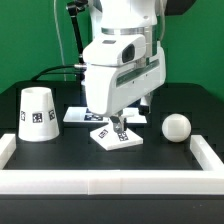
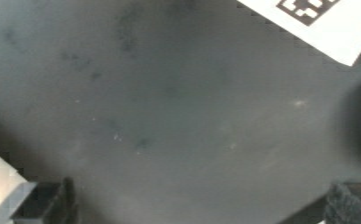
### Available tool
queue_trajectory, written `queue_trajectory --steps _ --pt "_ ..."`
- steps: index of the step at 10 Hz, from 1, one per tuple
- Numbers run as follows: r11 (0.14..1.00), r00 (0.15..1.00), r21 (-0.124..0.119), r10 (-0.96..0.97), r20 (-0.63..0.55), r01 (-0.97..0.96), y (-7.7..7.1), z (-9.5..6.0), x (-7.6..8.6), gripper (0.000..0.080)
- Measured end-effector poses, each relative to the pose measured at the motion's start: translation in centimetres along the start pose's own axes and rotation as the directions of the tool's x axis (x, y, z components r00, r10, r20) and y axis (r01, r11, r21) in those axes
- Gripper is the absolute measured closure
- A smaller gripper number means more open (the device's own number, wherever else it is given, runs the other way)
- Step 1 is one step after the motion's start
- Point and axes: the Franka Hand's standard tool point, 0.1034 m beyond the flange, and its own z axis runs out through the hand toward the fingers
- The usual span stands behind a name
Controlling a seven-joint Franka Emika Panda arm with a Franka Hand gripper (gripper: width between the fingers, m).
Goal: Assemble lamp
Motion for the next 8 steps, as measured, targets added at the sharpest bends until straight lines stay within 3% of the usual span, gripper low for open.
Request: queue_trajectory --steps 6,8 --pt "1.0 1.0 -0.003 0.026 -0.008 -0.026 -0.1 -0.2 -0.1 0.01" --pt "0.994 0.996 -0.073 0.083 -0.04 -0.086 -1.7 -1.4 -1.9 0.01"
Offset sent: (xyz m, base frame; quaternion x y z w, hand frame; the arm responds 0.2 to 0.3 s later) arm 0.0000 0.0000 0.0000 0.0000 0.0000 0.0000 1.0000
